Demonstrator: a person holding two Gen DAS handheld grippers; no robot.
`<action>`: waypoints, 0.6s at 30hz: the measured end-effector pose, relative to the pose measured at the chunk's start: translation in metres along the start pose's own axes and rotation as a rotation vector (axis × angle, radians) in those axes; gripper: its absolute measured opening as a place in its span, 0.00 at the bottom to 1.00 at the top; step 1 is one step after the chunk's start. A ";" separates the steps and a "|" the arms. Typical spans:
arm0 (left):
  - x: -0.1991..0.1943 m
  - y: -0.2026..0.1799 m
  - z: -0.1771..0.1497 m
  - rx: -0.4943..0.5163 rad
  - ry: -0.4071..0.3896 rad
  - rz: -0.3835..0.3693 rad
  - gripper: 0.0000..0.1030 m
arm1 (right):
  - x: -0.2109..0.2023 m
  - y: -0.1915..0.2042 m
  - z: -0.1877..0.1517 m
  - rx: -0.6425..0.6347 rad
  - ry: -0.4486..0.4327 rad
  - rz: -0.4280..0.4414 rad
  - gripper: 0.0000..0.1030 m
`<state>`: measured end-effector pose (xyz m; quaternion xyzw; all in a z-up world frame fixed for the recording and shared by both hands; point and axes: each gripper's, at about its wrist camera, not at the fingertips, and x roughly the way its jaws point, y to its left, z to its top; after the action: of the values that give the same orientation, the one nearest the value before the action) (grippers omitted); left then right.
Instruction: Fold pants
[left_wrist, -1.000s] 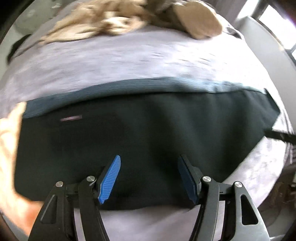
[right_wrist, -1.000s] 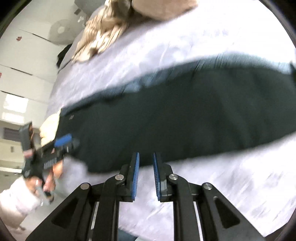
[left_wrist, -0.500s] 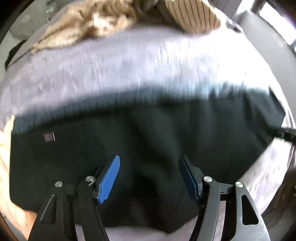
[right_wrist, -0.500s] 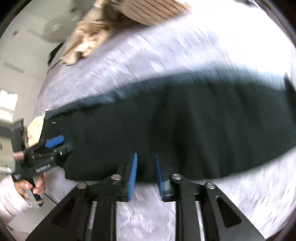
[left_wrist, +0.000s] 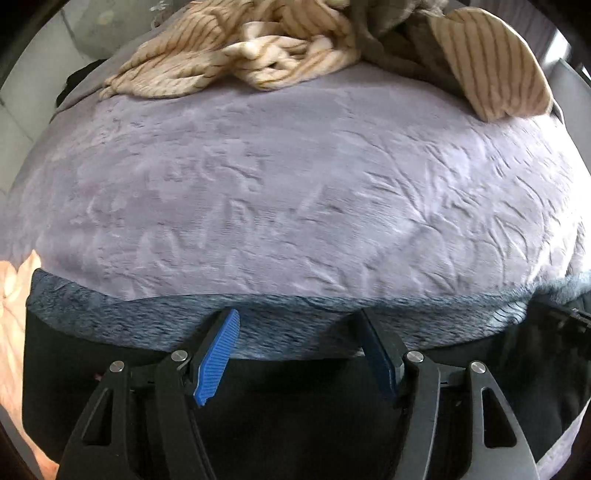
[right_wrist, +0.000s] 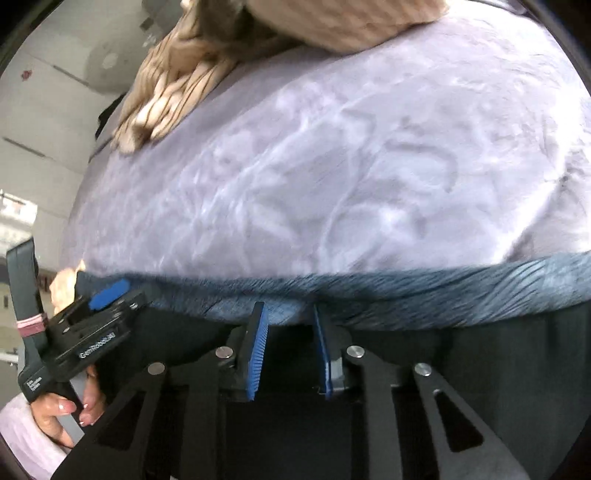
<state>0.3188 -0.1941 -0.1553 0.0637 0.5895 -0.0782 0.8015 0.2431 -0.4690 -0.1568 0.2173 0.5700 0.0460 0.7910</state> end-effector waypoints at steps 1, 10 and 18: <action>-0.002 0.005 0.001 -0.012 0.003 0.005 0.65 | -0.006 -0.006 0.001 0.007 -0.021 -0.039 0.25; -0.028 0.063 -0.031 -0.016 -0.023 0.118 0.67 | -0.062 -0.033 -0.029 0.092 -0.052 -0.042 0.32; -0.026 0.078 -0.040 -0.002 0.036 0.133 0.86 | -0.075 -0.042 -0.093 0.167 0.016 -0.037 0.42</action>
<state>0.2891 -0.1089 -0.1414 0.1032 0.5985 -0.0231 0.7941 0.1241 -0.5039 -0.1307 0.2716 0.5819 -0.0146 0.7664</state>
